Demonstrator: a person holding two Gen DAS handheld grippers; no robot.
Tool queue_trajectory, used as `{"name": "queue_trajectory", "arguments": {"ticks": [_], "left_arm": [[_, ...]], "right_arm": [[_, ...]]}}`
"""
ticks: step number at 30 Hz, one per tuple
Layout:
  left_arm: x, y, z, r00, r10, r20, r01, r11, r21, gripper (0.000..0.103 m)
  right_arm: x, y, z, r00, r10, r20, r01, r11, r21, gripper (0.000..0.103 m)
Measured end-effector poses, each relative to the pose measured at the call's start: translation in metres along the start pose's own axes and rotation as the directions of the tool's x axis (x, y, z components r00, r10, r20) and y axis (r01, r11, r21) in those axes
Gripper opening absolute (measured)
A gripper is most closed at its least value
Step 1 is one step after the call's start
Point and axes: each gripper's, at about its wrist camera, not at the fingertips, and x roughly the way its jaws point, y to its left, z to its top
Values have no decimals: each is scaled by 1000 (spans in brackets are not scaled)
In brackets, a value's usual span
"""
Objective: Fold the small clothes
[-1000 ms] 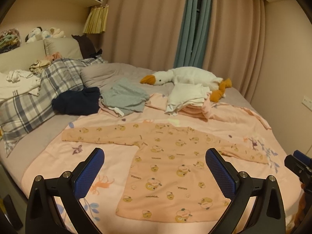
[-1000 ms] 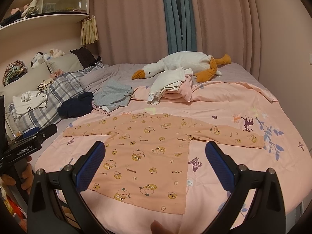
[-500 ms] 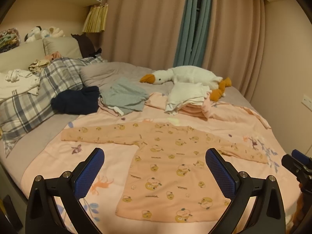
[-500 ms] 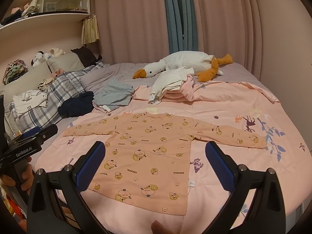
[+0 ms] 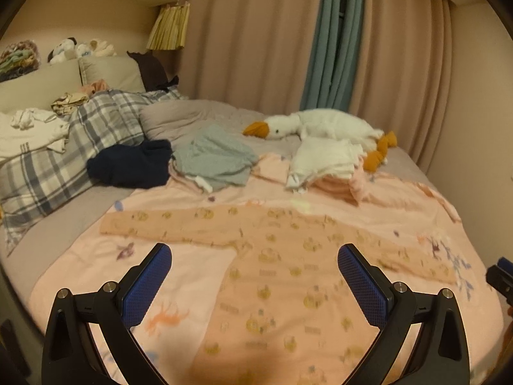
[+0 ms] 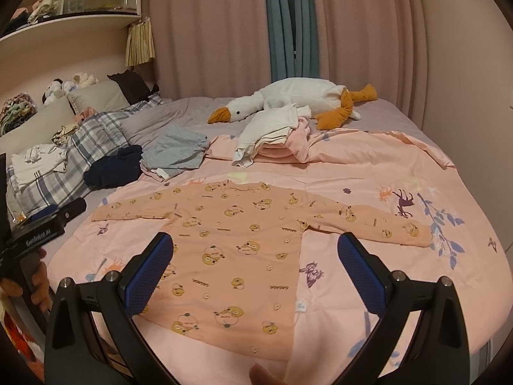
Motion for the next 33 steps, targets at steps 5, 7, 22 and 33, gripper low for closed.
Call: {"name": "queue_trajectory", "arguments": {"ticks": [5,7,22,33], "left_arm": [[78,17,-3,996,-87,-29,86,996,-34,103],[114,31,-10,987,-114,-113,99,986,-131,103],[255,57,-73,861,-63,-505,-21,987,-160,68],[252,21,-84,875,-18,-483,51,997,55,46]], "right_arm": [[58,-69,10,994,-86,-60,92,989,116,103],[90,-111,7,989,-97,-109,119,969,215,102],[179,-304,-57,938,-147,-316,317,732,603,89],[184,-364,-101,956,-98,-277,283,561,778,71]]}}
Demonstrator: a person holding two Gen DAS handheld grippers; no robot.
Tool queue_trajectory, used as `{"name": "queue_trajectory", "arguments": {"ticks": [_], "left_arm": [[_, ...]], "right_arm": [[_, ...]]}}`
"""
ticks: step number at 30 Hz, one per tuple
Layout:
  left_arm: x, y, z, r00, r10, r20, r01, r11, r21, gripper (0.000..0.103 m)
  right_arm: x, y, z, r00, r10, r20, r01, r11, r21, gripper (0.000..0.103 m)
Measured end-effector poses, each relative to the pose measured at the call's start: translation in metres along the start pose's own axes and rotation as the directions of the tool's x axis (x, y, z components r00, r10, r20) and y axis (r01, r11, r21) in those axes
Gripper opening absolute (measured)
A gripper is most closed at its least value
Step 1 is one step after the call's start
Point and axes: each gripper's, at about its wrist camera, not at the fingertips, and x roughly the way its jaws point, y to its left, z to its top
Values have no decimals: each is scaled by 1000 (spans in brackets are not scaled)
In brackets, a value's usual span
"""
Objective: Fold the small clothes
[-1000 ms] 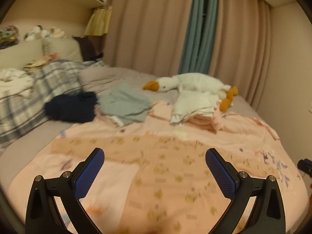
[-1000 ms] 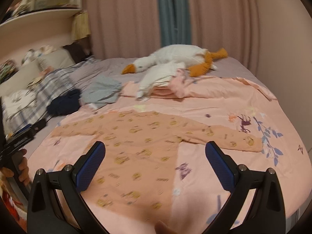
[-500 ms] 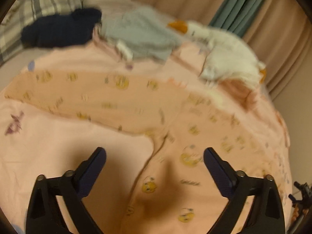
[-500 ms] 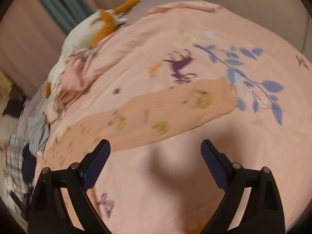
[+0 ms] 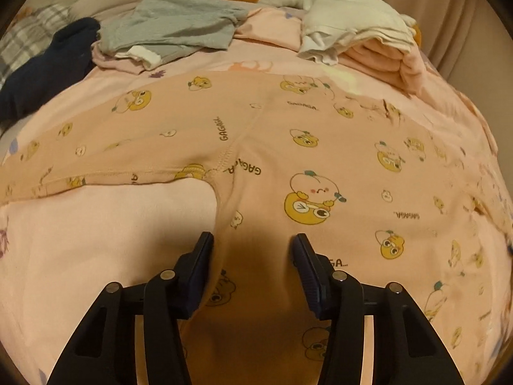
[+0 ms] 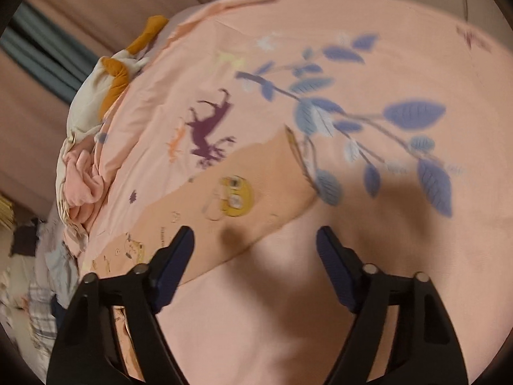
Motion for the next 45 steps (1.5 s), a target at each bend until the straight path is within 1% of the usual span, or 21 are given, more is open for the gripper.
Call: {"name": "queue_trajectory", "arguments": {"ticks": [3,5,6,7,8,9,10,12,15,20,23,25,29,30,32,33,35,38,39,41,45], "left_arm": [[-1,17,1,999,-37,5,37,996,-79,41],[1,21,3,998,-61,9,62,993,-100,40],[1,21,3,998,-61,12,62,993,-102,38],[2,20,4,998,-54,12,55,994,-98,37],[3,18,5,999,-39,12,40,995,-88,36],[3,16,5,1000,-27,12,28,996,-86,35],[3,14,6,1000,-17,15,18,996,-86,35],[4,13,6,1000,-4,17,5,996,-85,33],[4,15,7,1000,2,17,0,996,-91,31],[4,21,6,1000,-20,24,23,992,-122,27],[4,23,7,999,-28,23,31,991,-128,25],[4,26,7,999,-44,26,47,990,-132,25],[5,30,9,997,-77,12,78,988,-134,25],[5,29,8,997,-75,10,76,990,-121,25],[5,27,9,997,-71,10,71,992,-102,25],[5,27,9,997,-72,10,73,992,-106,25],[6,29,9,997,-80,8,80,990,-120,25],[6,34,9,995,-103,5,103,985,-140,25],[6,35,9,994,-108,4,108,984,-143,25],[6,37,10,992,-124,2,123,979,-161,25],[6,38,8,991,-131,10,131,980,-149,25]], "right_arm": [[2,-18,0,989,122,88,-131,986,106,68],[5,-25,0,982,146,122,-162,978,131,55],[8,-26,-1,984,123,126,-140,981,135,34],[11,-28,-1,989,87,120,-104,984,143,6],[14,-33,-1,991,71,116,-90,983,163,5],[14,-38,-2,984,116,132,-139,973,185,4],[13,-40,-1,981,137,134,-163,966,202,4],[12,-42,-1,981,147,129,-173,961,215,4],[10,-34,-2,986,107,132,-128,977,171,6],[7,-18,1,990,26,135,-39,995,95,7],[9,-11,3,990,34,138,-46,995,84,7],[7,5,0,989,43,138,-52,997,60,7],[-3,73,-5,986,90,138,-75,991,-113,7],[-10,102,-8,983,103,151,-78,983,-167,7],[-18,150,-17,978,154,138,-116,961,-253,7],[-21,188,-28,974,192,120,-147,940,-308,7],[-21,237,-50,971,223,82,-176,907,-383,7],[-7,327,-116,963,270,-21,-240,815,-528,7],[-1,345,-135,961,272,-52,-254,791,-556,7],[22,389,-192,956,257,-143,-289,726,-624,7],[68,428,-275,947,192,-258,-320,644,-695,7]]}}
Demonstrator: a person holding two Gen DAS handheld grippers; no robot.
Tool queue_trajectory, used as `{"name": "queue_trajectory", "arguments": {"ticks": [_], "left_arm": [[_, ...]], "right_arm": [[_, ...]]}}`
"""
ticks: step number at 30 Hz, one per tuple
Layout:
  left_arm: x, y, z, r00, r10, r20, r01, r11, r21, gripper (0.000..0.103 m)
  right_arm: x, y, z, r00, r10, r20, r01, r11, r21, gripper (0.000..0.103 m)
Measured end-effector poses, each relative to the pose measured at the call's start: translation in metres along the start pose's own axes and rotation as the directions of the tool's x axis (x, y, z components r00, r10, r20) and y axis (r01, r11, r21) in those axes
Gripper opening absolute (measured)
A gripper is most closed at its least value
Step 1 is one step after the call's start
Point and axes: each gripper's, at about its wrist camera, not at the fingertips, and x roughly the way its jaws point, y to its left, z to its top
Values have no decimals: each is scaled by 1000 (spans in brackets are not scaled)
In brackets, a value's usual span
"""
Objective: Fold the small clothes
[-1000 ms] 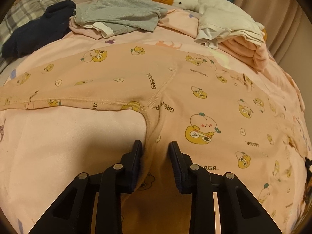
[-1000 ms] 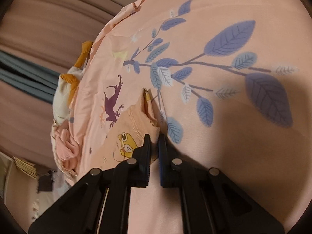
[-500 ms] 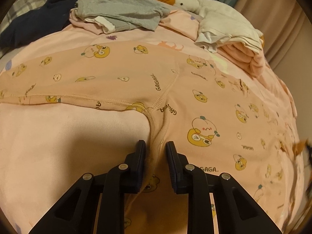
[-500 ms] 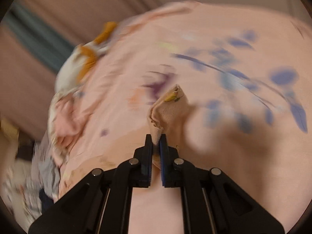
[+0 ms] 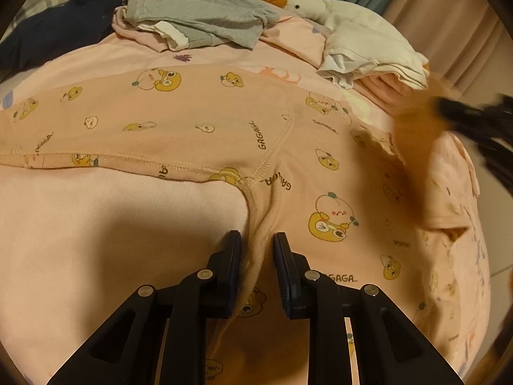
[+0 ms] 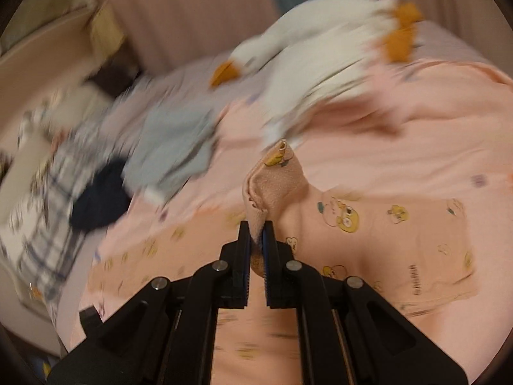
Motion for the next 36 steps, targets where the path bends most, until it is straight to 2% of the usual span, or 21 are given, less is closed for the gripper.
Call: {"name": "queue_trajectory", "arguments": {"ticks": [3,5,7,9,10,12,13,14,15,16,17,19,20,21,22,24,27,30,31,33,36], "left_arm": [[-1,-3,0,1000,11,5,-11,1000,8,25],[-4,-6,1,1000,17,3,-17,1000,24,25],[-11,-12,6,997,77,7,-78,995,55,25],[-30,-21,12,975,206,85,-214,972,97,25],[-39,-22,13,968,222,118,-234,967,102,26],[-63,-28,16,961,187,202,-208,974,92,43],[-78,-31,17,964,116,239,-138,987,77,49],[-84,-34,17,964,70,255,-91,993,70,58],[-88,-39,17,964,28,264,-48,996,70,59],[-89,-45,17,965,-6,262,-16,996,82,59],[-85,-53,19,970,-38,240,13,994,104,59],[-66,-63,26,979,-71,191,54,994,91,59],[-55,-67,32,984,-63,169,51,996,78,57],[-41,-72,40,988,-49,148,39,997,71,50],[-24,-78,49,992,-38,120,30,998,64,46],[0,-85,59,998,-14,62,12,999,33,34],[34,-100,65,1000,4,17,-4,999,45,34],[57,-105,60,990,142,2,-141,986,93,34],[66,-102,59,989,148,-20,-146,986,84,34],[70,-95,57,991,135,-15,-134,989,54,34],[70,-97,55,987,158,5,-158,986,51,34]], "right_arm": [[48,37,-19,990,-115,-78,102,982,-158,12],[58,41,-26,981,-161,-111,135,968,-213,18],[49,34,-25,979,-165,-117,135,963,-231,47],[19,21,-22,980,-187,-69,165,954,-252,63],[2,16,-20,979,-200,-31,184,945,-270,68],[-33,-1,-19,960,-272,68,279,905,-320,79],[-48,-14,-22,934,-334,123,356,866,-351,89],[-59,-26,-26,909,-384,163,418,830,-371,90],[-70,-46,-32,880,-432,195,474,792,-384,90],[-76,-63,-38,873,-450,189,487,783,-386,89],[-81,-78,-43,879,-447,167,476,792,-384,85],[-86,-118,-54,917,-391,80,392,847,-360,60],[-85,-134,-58,926,-373,55,369,866,-338,58],[-81,-151,-63,931,-361,44,357,882,-309,51],[-77,-165,-66,935,-353,40,350,895,-278,33],[-68,-194,-68,956,-294,19,293,945,-146,13],[-51,-223,-68,984,-176,-3,176,984,4,11],[-35,-229,-79,946,-322,-39,321,946,-37,3],[-40,-232,-80,966,-258,-18,258,966,-8,11],[-56,-235,-74,996,-88,31,86,993,75,11],[-74,-218,-67,983,63,171,-79,993,90,11]]}}
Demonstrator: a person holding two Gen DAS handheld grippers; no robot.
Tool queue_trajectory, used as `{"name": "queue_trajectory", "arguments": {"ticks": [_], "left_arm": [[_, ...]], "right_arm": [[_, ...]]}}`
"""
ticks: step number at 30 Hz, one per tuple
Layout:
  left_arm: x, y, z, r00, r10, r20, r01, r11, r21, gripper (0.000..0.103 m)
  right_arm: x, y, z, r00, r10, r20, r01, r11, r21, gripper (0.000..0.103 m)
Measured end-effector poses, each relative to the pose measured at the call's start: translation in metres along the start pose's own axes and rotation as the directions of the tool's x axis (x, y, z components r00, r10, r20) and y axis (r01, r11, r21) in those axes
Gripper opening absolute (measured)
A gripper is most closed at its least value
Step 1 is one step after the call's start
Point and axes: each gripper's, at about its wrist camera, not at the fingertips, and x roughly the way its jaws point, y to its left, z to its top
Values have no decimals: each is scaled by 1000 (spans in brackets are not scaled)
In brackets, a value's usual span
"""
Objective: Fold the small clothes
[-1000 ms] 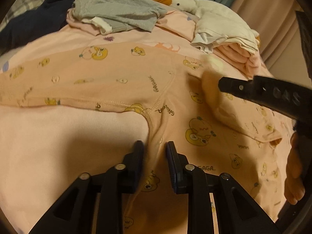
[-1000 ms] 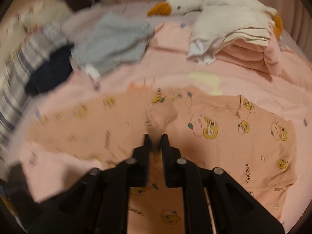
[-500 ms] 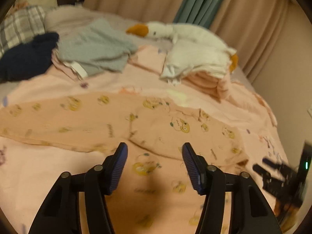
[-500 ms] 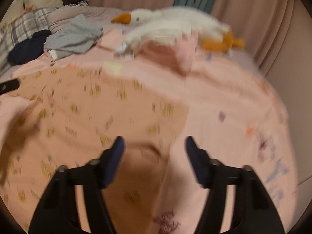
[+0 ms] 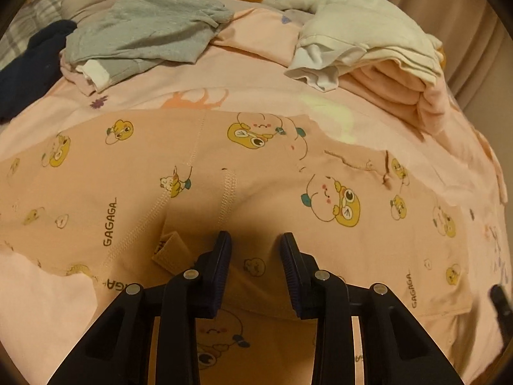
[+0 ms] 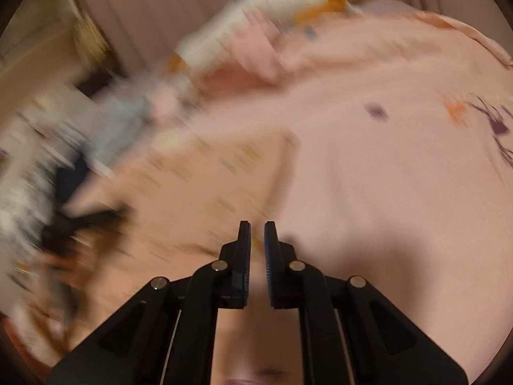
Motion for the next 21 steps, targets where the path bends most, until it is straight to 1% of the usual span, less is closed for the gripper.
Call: {"name": "queue_trajectory", "arguments": {"ticks": [1,2,3,4,5,6,7,8,9,10,11,12,13,14,15,16,17,18,19,20,21], "left_arm": [[-1,-2,-1,1000,18,1,-18,1000,19,34],[-2,-4,-2,1000,30,2,-30,999,32,34],[-3,-5,-2,999,37,3,-37,998,46,34],[-4,-5,-3,999,35,4,-35,998,50,34],[-6,-1,-3,1000,20,2,-20,999,34,33],[-9,4,-2,1000,6,3,-6,1000,13,30],[-16,10,-2,1000,-4,10,4,1000,-10,30],[-21,13,-1,1000,5,22,-5,1000,-11,30],[-30,16,-1,999,18,45,-18,1000,2,30],[-43,22,-1,996,29,79,-32,999,30,30],[-51,27,0,994,40,101,-44,998,43,30],[-62,37,0,991,53,124,-60,997,51,31],[-73,53,2,987,78,140,-84,996,37,33],[-81,72,3,985,98,142,-98,995,-4,39],[-84,85,6,985,106,136,-102,994,-43,50],[-90,118,8,988,111,111,-96,986,-138,56],[-95,142,8,990,109,94,-87,973,-213,66],[-100,167,8,991,106,83,-77,954,-289,70],[-106,204,6,991,97,90,-55,920,-389,70],[-111,230,3,990,95,108,-36,893,-449,70],[-115,257,-2,987,94,130,-16,861,-508,72]], "right_arm": [[4,5,-1,1000,25,-9,-25,1000,-5,11],[12,10,-4,998,35,-49,-36,999,-20,10],[30,14,-13,992,-28,-124,22,998,-55,3],[43,11,-20,981,-111,-160,100,992,-75,3],[55,6,-27,965,-178,-193,165,983,-79,0],[56,0,-31,974,-125,-187,121,992,-34,0],[52,0,-28,980,-97,-176,98,995,-4,0],[45,2,-24,986,-69,-152,72,997,14,4],[31,8,-17,996,-30,-79,31,999,14,9],[24,14,-15,999,-14,-41,14,1000,4,9],[25,20,-16,999,-13,-35,13,1000,-8,9],[32,24,-19,997,-36,-66,34,999,-30,9],[49,26,-27,989,-91,-121,84,995,-57,9],[60,23,-29,980,-125,-153,117,991,-65,8],[75,20,-36,970,-146,-194,139,989,-51,0],[75,18,-35,975,-126,-181,123,992,-27,0],[69,18,-32,981,-98,-168,100,995,-2,3],[57,19,-28,989,-53,-135,57,998,29,10],[49,18,-25,995,-36,-97,40,998,40,16],[42,14,-22,997,-35,-67,38,998,40,23],[38,13,-21,997,-56,-44,58,998,39,37]]}}
